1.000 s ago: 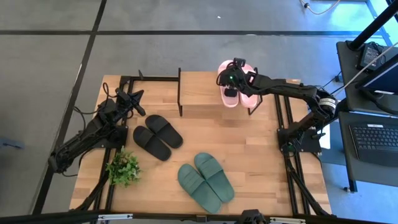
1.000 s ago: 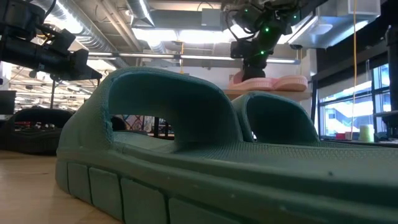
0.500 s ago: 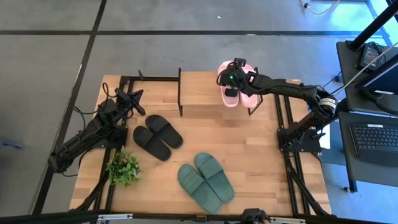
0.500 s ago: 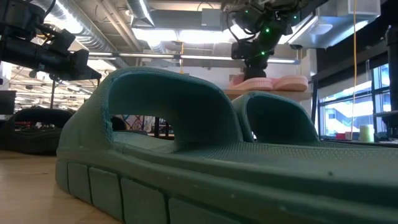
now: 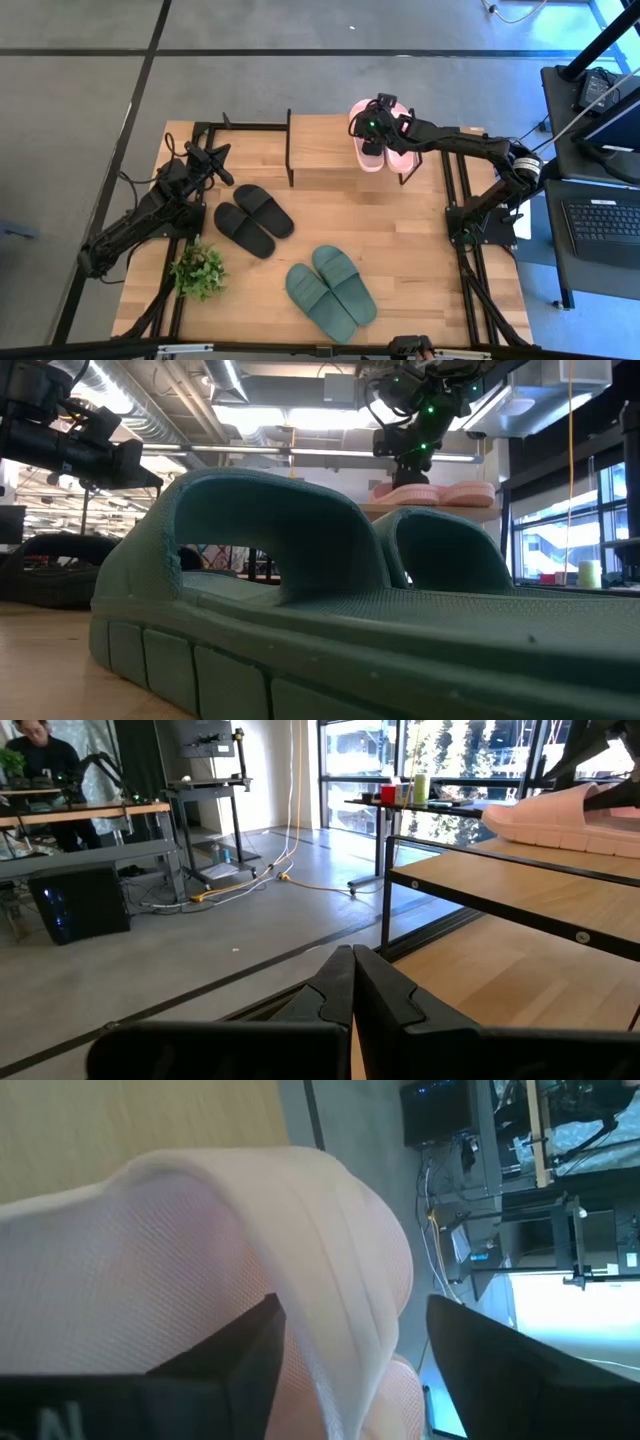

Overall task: Pick and place slides into the shelf
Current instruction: Put the pink slide on the shelf

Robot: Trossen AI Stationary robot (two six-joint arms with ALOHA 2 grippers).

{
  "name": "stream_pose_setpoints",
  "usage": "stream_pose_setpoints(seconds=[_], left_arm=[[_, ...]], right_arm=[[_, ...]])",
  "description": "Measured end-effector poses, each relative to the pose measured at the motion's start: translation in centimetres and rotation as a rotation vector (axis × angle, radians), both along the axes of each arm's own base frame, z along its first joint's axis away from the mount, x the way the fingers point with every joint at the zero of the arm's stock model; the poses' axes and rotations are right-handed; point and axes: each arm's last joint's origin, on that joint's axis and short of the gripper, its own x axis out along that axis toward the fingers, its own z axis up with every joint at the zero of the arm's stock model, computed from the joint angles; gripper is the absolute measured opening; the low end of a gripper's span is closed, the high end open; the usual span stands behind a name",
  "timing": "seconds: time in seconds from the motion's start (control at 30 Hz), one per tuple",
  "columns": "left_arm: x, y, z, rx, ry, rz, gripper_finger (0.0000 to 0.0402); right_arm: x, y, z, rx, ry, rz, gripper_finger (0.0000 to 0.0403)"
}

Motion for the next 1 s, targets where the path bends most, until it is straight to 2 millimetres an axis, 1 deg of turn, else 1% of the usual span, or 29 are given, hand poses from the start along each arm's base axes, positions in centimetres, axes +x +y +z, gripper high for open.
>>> stream_pose_setpoints(seconds=[0.13, 0.27, 0.73, 1.0], left_arm=[[0.0, 0.0, 0.0, 0.0, 0.0, 0.0, 0.0], [0.0, 0.0, 0.0, 0.0, 0.0, 0.0, 0.0], [0.0, 0.0, 0.0, 0.0, 0.0, 0.0, 0.0], [0.0, 0.0, 0.0, 0.0, 0.0, 0.0, 0.0]], right_arm=[[-0.08, 0.05, -0.09, 0.007, 0.011, -0.002, 0.0244], [-0.18, 0.11, -0.17, 0.016, 0.027, -0.002, 0.0234], [-0.26, 0.17, -0.28, 0.035, 0.019, -0.011, 0.0186], [-0.25, 0.17, -0.27, 0.036, 0.018, -0.009, 0.0181]])
